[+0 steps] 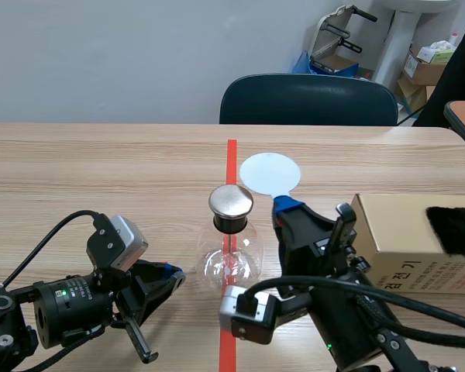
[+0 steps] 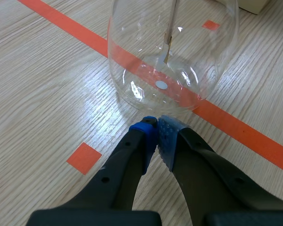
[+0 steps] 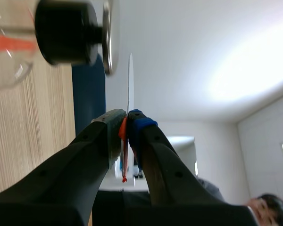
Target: Do the electroscope experiment
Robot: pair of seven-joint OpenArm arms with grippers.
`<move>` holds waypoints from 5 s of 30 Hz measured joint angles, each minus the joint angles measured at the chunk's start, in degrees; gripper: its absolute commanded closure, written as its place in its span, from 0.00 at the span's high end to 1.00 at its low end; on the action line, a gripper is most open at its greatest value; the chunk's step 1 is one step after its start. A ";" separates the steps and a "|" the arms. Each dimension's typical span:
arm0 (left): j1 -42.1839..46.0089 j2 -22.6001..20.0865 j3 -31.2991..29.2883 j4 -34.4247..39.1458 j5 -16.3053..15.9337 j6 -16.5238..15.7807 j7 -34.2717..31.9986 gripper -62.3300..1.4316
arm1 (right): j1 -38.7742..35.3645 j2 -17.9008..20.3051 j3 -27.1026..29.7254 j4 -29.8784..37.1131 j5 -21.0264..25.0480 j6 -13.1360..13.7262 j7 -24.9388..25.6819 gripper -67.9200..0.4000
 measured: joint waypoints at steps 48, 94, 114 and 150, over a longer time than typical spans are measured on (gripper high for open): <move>0.00 0.00 0.00 0.00 0.00 0.00 0.00 0.09 | -0.28 0.00 0.02 1.16 0.42 -0.31 -20.70 0.03; 0.00 0.00 0.00 0.00 0.00 0.44 -0.02 0.09 | -1.55 0.00 0.00 1.16 -1.11 -0.07 10.62 0.03; 0.00 0.00 0.00 0.00 0.00 0.44 -0.02 0.09 | -1.55 0.00 0.00 1.16 -1.11 -0.07 10.14 0.03; 0.00 0.00 0.00 0.00 0.00 0.44 0.00 0.09 | -1.55 0.00 0.00 1.16 -0.68 -0.09 -28.26 0.03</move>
